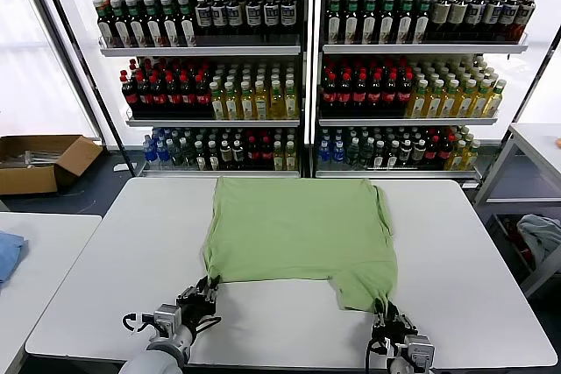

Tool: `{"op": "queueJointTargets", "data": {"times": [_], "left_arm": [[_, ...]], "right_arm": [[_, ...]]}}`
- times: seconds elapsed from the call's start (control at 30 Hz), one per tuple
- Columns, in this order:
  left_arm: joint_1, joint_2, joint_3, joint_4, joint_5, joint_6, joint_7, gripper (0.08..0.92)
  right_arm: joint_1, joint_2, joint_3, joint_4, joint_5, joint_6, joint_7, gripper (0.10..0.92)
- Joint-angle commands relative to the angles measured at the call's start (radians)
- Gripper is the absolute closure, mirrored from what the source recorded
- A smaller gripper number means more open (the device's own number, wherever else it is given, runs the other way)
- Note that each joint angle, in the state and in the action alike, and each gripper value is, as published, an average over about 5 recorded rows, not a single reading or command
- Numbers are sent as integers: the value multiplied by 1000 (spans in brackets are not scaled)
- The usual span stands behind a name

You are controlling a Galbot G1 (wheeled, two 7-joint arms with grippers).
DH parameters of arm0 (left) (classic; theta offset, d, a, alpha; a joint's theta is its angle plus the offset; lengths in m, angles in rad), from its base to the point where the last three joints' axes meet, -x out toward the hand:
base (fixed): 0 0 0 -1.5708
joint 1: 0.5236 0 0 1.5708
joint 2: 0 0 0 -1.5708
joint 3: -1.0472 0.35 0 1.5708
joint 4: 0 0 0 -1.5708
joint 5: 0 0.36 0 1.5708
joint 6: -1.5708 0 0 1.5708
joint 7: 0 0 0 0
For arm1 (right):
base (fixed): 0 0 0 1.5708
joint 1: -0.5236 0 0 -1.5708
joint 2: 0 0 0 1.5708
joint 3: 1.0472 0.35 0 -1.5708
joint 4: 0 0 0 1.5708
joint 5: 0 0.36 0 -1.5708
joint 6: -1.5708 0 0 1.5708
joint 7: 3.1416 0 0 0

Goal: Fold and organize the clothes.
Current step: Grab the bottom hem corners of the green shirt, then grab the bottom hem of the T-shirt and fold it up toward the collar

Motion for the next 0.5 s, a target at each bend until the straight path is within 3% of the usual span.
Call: {"op": "queueJointTargets", "data": {"times": [0.03, 0.13, 0.5], "left_arm": [[5, 1, 2, 9, 1, 5, 0, 877], [4, -6, 2, 7, 1, -16, -1, 913], [-54, -40, -9, -26, -17, -165, 6, 916]], "right_arm": [[-4, 5, -8, -9, 6, -4, 6, 911], [-1, 2, 1, 7, 8, 4, -5, 912], [88, 6, 56, 141, -29, 79, -72, 912]]}}
